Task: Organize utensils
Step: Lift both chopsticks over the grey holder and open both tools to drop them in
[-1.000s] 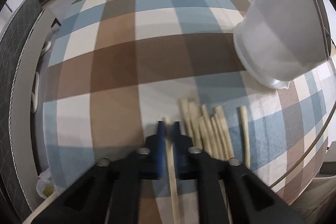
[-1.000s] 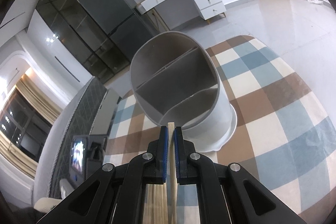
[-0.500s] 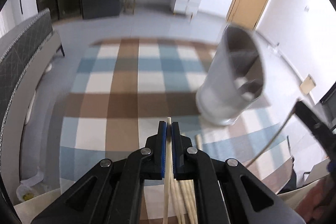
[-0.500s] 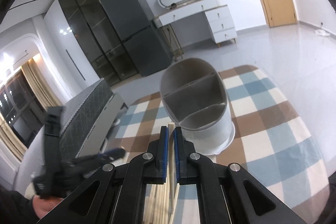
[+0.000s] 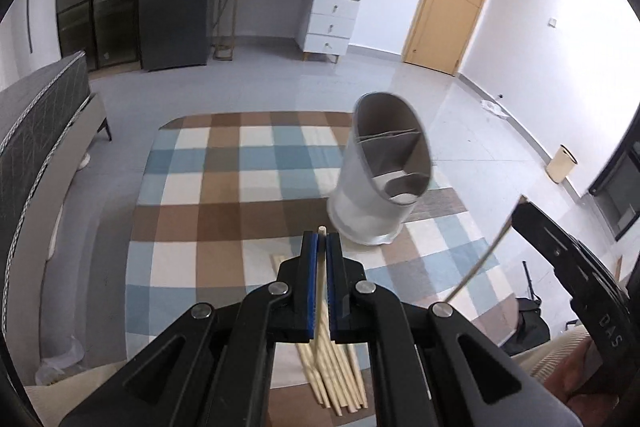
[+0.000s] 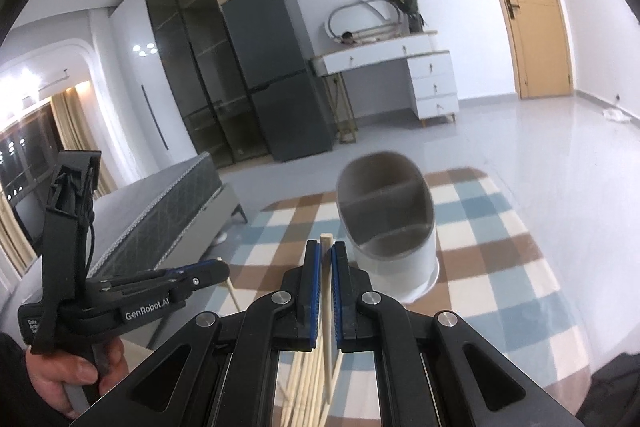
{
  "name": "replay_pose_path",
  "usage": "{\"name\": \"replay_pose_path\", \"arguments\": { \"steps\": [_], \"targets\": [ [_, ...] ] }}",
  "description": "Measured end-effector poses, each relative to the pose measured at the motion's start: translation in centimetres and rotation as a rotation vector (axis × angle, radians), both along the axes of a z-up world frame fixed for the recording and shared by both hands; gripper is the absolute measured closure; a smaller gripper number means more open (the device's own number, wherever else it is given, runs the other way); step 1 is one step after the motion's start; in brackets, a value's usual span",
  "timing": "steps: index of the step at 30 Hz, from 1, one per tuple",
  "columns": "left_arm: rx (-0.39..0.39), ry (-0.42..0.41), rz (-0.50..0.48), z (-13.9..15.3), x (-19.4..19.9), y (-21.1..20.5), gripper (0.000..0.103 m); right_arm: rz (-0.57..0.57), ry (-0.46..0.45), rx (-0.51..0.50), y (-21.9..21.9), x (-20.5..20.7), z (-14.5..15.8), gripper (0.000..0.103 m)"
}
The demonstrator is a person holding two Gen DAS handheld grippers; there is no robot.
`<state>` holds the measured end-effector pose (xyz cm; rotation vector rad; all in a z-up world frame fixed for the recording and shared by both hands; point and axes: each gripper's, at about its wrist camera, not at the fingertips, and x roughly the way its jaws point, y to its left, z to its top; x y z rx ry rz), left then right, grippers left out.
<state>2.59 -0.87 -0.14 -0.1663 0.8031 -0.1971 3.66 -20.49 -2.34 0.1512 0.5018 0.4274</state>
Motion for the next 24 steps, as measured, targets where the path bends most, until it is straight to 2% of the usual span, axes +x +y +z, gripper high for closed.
{"name": "replay_pose_path", "arguments": {
  "steps": [5, 11, 18, 24],
  "targets": [
    [-0.021, -0.025, -0.030, 2.4, 0.4, -0.7, 0.103, -0.006, -0.050, -0.003, -0.9, 0.4, 2.3, 0.098],
    [-0.064, -0.073, -0.075, 6.8, 2.0, -1.6, 0.103, -0.010, -0.121, -0.014, -1.9, 2.2, 6.0, 0.098],
    [-0.104, -0.142, -0.101, 12.5, 5.7, -2.2, 0.103, 0.001, -0.228, -0.035, -2.2, 6.2, 11.4, 0.098],
    [-0.085, -0.191, -0.082, 14.2, 10.0, -2.4, 0.103, 0.013, -0.310, -0.031, -1.4, 10.9, 13.6, 0.098]
  ]
}}
